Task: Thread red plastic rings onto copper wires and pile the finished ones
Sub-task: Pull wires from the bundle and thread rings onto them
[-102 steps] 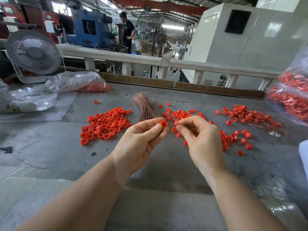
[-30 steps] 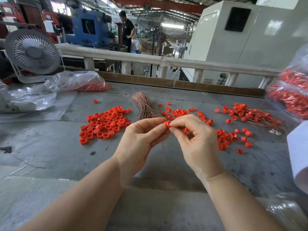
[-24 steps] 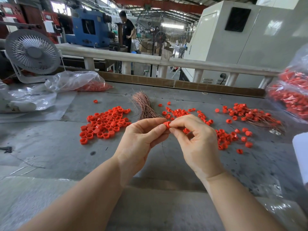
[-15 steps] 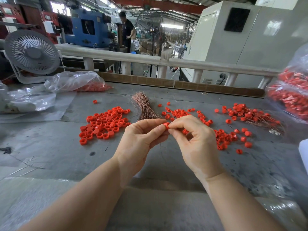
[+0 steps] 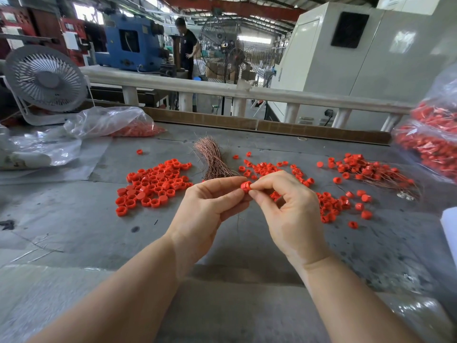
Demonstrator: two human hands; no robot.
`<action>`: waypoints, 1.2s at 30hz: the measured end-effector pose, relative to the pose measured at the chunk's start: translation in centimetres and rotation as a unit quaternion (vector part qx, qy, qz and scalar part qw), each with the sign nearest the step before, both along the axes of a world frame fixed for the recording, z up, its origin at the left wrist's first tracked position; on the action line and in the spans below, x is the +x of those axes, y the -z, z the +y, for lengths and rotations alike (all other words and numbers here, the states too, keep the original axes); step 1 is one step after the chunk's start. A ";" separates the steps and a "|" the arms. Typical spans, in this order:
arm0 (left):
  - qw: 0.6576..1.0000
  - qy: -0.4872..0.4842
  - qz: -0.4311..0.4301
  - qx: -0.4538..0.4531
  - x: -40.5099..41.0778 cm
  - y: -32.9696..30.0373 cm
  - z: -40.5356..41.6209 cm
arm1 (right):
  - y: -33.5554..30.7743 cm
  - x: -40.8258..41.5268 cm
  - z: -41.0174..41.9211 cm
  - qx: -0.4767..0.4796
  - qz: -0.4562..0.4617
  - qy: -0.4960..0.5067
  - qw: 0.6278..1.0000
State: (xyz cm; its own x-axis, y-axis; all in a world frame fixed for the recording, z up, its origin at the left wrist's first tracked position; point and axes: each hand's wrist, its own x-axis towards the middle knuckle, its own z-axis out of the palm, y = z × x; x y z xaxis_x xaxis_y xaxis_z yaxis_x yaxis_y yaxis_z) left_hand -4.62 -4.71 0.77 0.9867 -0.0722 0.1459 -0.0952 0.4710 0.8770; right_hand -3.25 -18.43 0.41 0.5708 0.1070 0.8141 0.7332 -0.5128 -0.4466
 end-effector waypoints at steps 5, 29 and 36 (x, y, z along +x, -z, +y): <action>0.999 -0.019 -0.018 0.033 0.0 0.2 -0.1 | 0.0 0.0 0.0 -0.002 0.001 0.004 1.000; 0.965 -0.127 -0.079 0.215 -0.3 0.5 0.0 | -0.1 -0.4 0.2 -0.034 0.029 -0.005 0.999; 0.980 -0.107 -0.025 0.164 -0.2 0.5 0.0 | 0.0 -0.7 0.4 -0.064 0.012 0.034 0.997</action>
State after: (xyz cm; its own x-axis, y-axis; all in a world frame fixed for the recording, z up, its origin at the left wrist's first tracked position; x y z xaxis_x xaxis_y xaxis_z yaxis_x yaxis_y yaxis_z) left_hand -4.84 -4.67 0.22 0.9767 0.0844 0.1975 -0.2073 0.1299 0.9696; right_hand -3.92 -18.05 0.39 0.5995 0.1699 0.7821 0.6844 -0.6154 -0.3909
